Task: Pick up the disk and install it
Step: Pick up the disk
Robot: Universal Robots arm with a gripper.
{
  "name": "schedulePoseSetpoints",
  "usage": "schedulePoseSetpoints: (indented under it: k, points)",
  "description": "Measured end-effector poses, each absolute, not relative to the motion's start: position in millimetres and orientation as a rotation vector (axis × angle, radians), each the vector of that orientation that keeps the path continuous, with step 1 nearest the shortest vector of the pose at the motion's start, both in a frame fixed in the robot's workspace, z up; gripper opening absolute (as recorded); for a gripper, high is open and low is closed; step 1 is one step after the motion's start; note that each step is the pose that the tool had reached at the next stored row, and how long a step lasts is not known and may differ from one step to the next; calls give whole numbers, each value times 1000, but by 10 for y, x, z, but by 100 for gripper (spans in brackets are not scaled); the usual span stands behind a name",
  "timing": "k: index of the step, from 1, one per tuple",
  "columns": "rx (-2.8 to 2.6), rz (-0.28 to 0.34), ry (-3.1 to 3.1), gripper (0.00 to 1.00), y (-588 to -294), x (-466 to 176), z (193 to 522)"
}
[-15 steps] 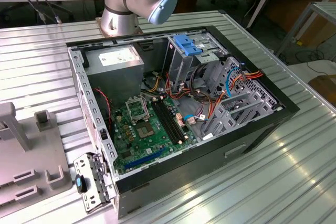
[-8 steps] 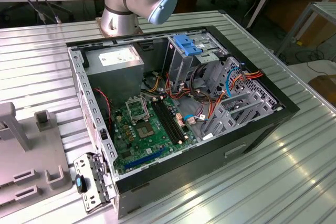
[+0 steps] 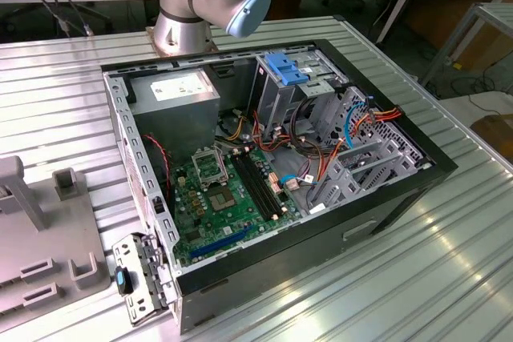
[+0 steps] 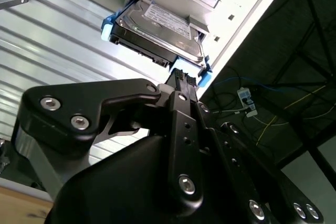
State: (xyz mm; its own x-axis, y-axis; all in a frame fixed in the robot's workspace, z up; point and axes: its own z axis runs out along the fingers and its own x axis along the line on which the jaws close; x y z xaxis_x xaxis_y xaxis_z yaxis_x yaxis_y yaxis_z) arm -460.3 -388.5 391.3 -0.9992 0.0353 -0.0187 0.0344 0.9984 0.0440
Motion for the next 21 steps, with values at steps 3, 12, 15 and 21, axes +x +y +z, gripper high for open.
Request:
schedulePoseSetpoints:
  k: [3,12,15,21]
  points:
    - [4,69,3122,11,-3885,-4602,3914]
    - [-157,69,3120,11,-3885,-4602,3914]
    - [-238,68,3117,11,-3885,-4602,3914]
    - [-361,66,3107,11,-3885,-4602,3914]
